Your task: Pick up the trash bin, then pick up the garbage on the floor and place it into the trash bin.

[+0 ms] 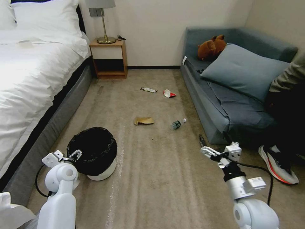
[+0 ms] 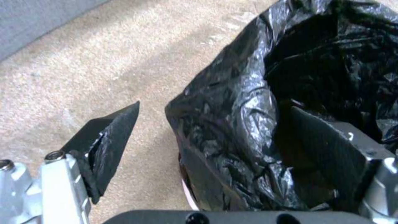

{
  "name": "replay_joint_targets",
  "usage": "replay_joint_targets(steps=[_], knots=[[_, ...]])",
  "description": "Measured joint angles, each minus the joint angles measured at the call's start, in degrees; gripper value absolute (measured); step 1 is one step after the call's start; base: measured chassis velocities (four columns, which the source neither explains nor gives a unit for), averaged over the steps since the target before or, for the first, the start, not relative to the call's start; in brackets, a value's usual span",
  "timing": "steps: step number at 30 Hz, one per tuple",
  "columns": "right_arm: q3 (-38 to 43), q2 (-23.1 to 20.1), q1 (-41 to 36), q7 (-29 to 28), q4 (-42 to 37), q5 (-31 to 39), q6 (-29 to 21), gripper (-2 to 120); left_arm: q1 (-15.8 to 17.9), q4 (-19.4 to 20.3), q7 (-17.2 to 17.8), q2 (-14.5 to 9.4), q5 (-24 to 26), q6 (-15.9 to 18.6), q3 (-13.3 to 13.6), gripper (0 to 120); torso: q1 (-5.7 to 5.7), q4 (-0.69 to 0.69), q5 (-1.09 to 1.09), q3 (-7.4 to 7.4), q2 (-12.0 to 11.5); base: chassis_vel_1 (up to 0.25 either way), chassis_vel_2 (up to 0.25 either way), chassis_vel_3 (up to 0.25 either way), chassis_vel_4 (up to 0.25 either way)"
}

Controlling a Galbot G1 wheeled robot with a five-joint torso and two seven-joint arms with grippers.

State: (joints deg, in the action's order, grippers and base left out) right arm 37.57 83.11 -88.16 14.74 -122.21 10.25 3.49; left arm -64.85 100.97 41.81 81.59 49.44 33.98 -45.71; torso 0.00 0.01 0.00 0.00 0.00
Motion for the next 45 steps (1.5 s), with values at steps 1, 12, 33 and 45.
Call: replay_joint_targets(steps=[1, 12, 33, 45], knots=[[0.0, 0.0, -0.2, 0.2, 0.1, 0.0, 0.4, 100, -0.1, -0.1, -0.5, 0.2, 0.0, -0.2, 0.0, 85, 0.0, -0.02, 0.0, 0.0, 0.0, 0.0, 0.0, 0.0, 0.0], [-0.1, 0.2, -0.7, 2.0, 0.5, -0.2, 2.6, 100, 0.3, -2.7, -3.4, 0.2, 0.1, -1.7, 0.2, 51, 0.0, -0.01, 0.0, 0.0, 0.0, 0.0, 0.0, 0.0, 0.0], [-0.3, 0.4, 1.0, 1.1, 2.6, 0.8, 4.8, 100, -2.4, -0.8, -6.7, -0.4, -1.5, -2.0, -0.1, 1, 0.0, -0.02, 0.01, 0.0, 0.0, 0.0, 0.0, 0.0, 0.0], [-1.7, 0.4, 2.9, -3.8, 4.6, 1.0, 6.4, 100, -11.6, 14.6, -8.4, -2.3, -6.1, 3.2, -1.5, 1, 0.0, -0.02, 0.01, -0.01, 0.0, 0.0, 0.0, 0.0, 0.0]])
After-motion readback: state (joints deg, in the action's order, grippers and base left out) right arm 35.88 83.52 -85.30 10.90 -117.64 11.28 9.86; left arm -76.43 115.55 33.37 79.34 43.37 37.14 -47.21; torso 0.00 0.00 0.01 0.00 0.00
